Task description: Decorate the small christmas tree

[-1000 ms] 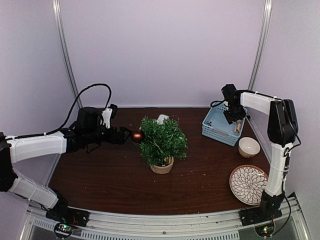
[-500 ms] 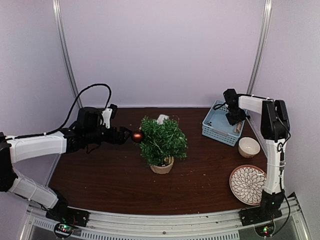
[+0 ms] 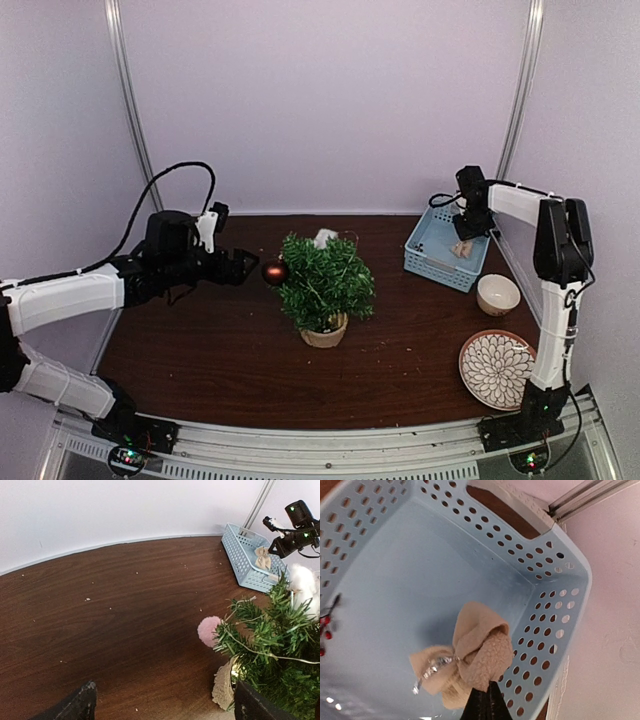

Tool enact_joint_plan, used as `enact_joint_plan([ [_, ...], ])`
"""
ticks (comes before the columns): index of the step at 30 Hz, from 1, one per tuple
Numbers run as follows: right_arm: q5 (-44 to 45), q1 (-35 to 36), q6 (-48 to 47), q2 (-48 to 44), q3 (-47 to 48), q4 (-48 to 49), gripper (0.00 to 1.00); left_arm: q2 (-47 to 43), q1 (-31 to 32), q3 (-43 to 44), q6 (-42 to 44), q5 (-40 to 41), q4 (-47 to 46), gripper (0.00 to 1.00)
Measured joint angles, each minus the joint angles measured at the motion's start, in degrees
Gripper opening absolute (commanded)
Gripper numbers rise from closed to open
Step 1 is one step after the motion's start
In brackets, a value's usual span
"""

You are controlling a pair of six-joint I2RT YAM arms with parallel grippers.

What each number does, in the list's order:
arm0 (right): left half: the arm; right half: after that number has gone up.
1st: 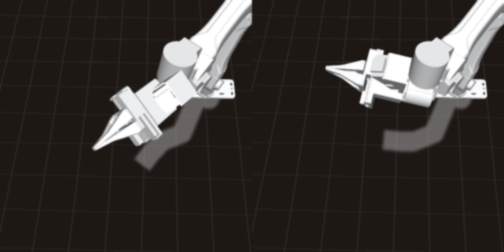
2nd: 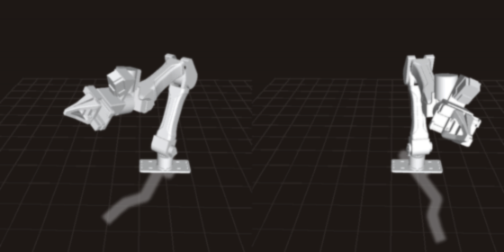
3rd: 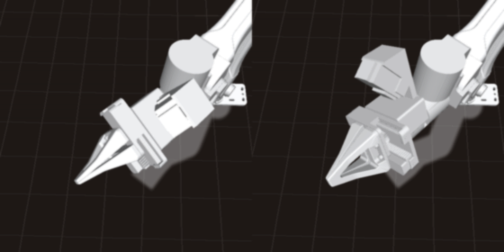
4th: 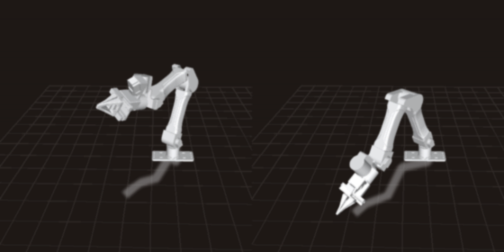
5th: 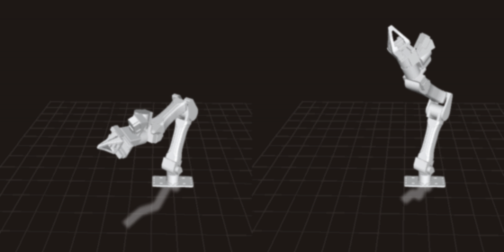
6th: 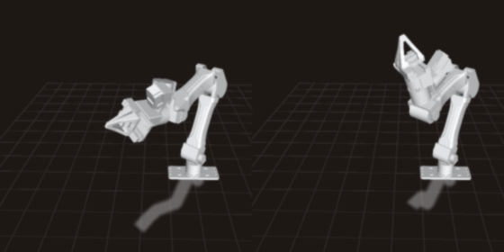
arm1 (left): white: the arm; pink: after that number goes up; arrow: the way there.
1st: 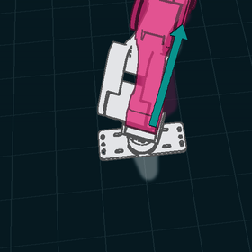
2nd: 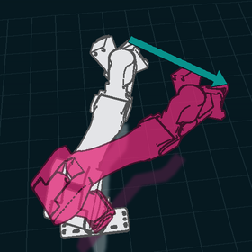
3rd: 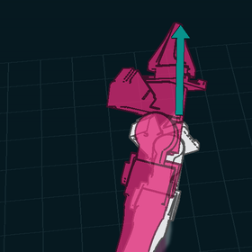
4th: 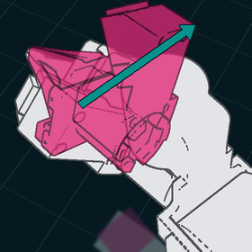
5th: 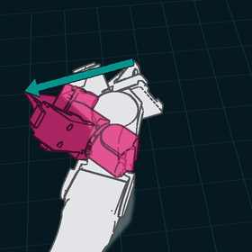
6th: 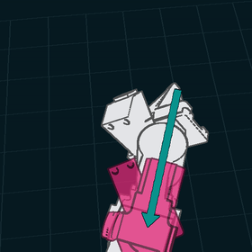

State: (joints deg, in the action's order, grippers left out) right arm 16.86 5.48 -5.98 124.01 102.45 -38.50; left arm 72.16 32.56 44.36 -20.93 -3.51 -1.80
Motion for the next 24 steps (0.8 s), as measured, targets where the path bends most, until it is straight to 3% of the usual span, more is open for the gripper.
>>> enact_joint_plan([
  [15, -32.83, 4.57, -4.26, -31.95, -8.37, 2.82, 0.0, -11.34, 0.0, -0.02, 4.87, 1.38, 2.38, 0.98],
  [19, -42.66, 8.46, -5.92, -40.02, -13.07, 3.69, 0.0, -13.16, 0.07, 0.0, 7.08, -2.29, 2.34, 0.9],
  [24, -48.98, 15.39, -7.63, -45.07, -15.54, 3.65, 0.0, -13.86, 1.68, 1.4, 10.64, -8.57, 3.45, 0.81],
])
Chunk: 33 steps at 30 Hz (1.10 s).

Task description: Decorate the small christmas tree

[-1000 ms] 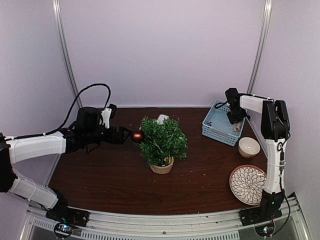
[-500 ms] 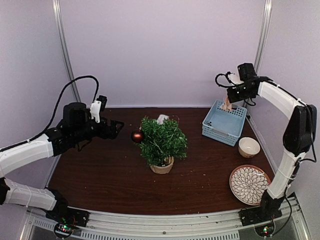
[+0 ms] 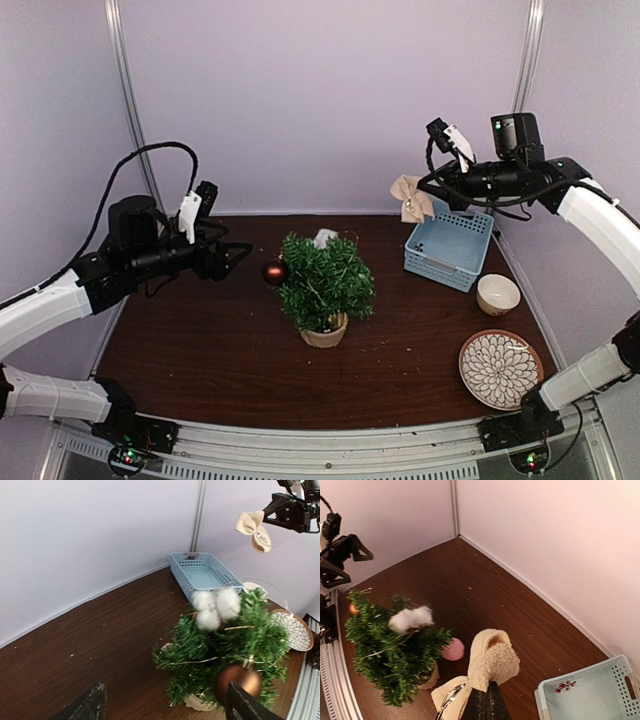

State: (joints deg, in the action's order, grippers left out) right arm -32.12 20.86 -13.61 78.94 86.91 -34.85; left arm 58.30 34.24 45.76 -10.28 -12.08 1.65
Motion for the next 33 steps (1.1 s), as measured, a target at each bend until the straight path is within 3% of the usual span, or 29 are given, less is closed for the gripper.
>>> enact_joint_plan([
  [9, -2.43, 10.93, 0.52, -7.15, -4.28, -0.02, 0.0, 2.73, 11.06, 6.64, 5.73, -5.01, 0.09, 0.83],
  [12, -4.96, 13.57, 1.44, -8.28, -4.33, 0.11, 0.0, 5.14, 13.44, 9.07, 8.31, -5.99, -0.57, 0.88],
  [17, -8.44, 19.58, 2.45, -8.52, -4.35, -0.13, 0.0, 7.17, 20.0, 10.19, 17.55, -3.08, -1.77, 0.97],
  [22, -10.99, 25.24, 2.91, -8.48, -4.24, -1.42, 0.0, 7.41, 26.53, 9.94, 29.55, 0.83, -3.56, 0.98],
  [28, -13.57, 29.55, 3.26, -8.2, -3.82, -2.97, 0.0, 7.28, 33.66, 9.31, 44.22, 6.38, -5.31, 0.91],
  [33, -15.21, 31.06, 3.74, -7.04, -3.82, -2.99, 0.0, 8.44, 38.62, 9.07, 53.86, 11.41, -7.32, 0.77],
])
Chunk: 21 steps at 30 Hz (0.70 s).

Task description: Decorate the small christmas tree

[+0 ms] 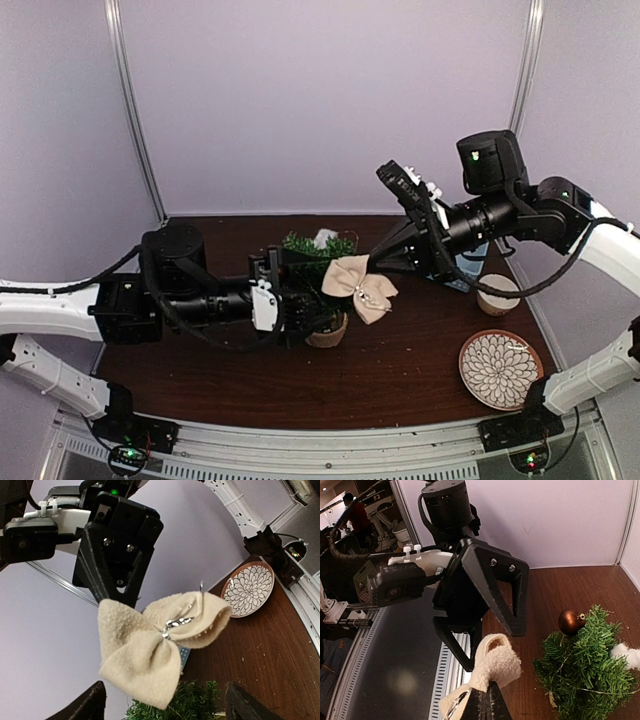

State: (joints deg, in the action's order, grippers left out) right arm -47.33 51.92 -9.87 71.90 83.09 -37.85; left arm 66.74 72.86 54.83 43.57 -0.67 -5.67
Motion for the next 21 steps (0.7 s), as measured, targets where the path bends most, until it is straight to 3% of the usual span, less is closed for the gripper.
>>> enact_joint_plan([
  [5, -0.98, 0.76, 0.46, 1.18, 0.0, 0.0, 0.0, 0.46, 2.89, -1.68, 6.62, 3.37, -3.8, 0.52],
  [11, -1.68, 0.9, 1.09, 1.29, 0.0, 0.0, 0.0, 0.57, 4.52, -3.74, 12.13, 6.8, -7.87, 0.37],
  [13, -1.81, 0.98, 1.2, 1.29, 0.0, 0.0, 0.0, 0.57, 4.63, -3.85, 13.18, 7.54, -8.76, 0.39],
  [15, -1.99, 1.05, 1.27, 1.29, 0.0, 0.0, 0.0, 0.59, 4.76, -3.85, 13.88, 8.24, -9.94, 0.5],
  [18, -2.23, 1.09, 1.31, 1.4, 0.0, 0.02, 0.0, 0.76, 5.16, -4.02, 15.19, 9.31, -12.04, 0.54],
  [21, -2.36, 1.09, 1.36, 1.53, 0.0, 0.04, 0.0, 1.05, 5.97, -4.26, 16.68, 10.29, -13.84, 0.67],
])
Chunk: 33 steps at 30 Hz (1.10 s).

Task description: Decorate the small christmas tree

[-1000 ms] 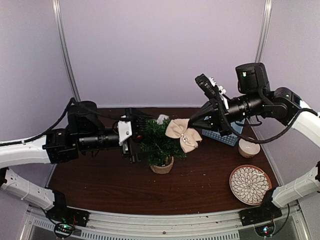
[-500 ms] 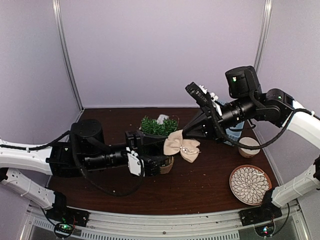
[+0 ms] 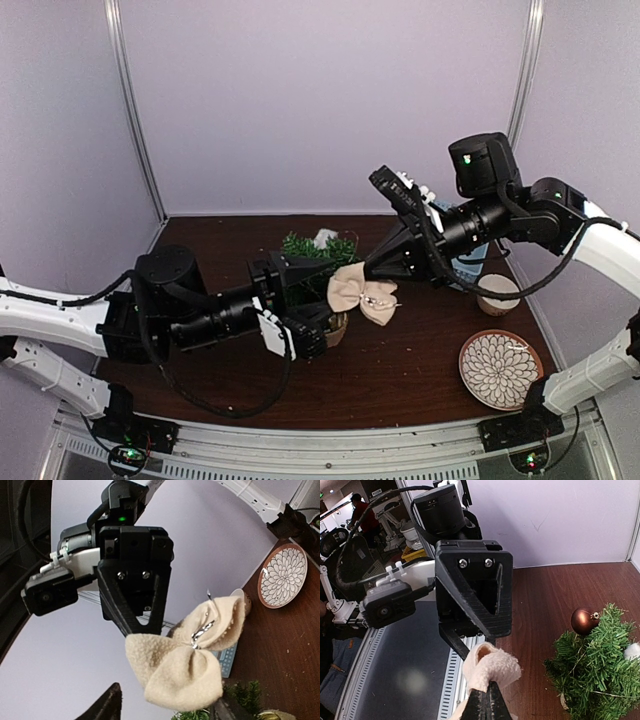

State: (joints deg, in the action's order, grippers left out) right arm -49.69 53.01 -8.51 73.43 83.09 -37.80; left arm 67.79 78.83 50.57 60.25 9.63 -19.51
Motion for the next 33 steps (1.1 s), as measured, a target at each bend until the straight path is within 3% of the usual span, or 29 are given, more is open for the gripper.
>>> enact_joint_plan([
  [3, -0.02, 0.0, 0.2, 0.07, 0.0, 0.04, 0.0, 0.57, 0.87, -0.42, 1.68, 1.05, -2.03, 0.63],
  [7, -0.02, 0.0, 0.61, 0.48, 0.0, 0.2, 0.0, 0.79, 2.05, -1.64, 3.8, 1.9, -4.35, 0.35],
  [13, 0.0, 0.0, 1.05, 1.2, -0.11, 0.31, 0.0, 0.74, 2.67, -1.9, 5.33, 1.68, -4.24, 0.01],
  [17, -0.02, 0.0, 1.07, 1.29, -0.11, 0.33, 0.0, 0.74, 2.67, -1.79, 5.49, 1.84, -2.78, 0.0],
  [18, -0.02, 0.0, 1.09, 1.29, -0.11, 0.33, 0.03, 0.74, 2.67, -1.79, 5.42, 1.92, -2.6, 0.0],
  [21, 0.17, 0.0, 1.29, 1.29, -0.11, 0.37, 0.47, 0.81, 2.67, -1.42, 4.57, 2.19, -2.19, 0.0],
  [24, 3.23, 0.0, 1.29, 1.25, -0.11, 0.37, 0.74, 0.98, 2.67, 0.17, 1.42, 3.06, -1.05, 0.0],
  [26, 8.04, -0.04, 1.11, 0.92, -0.2, 0.39, 0.8, 1.18, 2.67, 1.66, -1.7, 4.09, -0.15, 0.0],
  [33, 23.43, -1.46, 0.72, -8.57, -7.43, 4.46, 0.86, 4.17, 1.16, 12.33, -20.79, 10.54, 9.6, 0.0],
])
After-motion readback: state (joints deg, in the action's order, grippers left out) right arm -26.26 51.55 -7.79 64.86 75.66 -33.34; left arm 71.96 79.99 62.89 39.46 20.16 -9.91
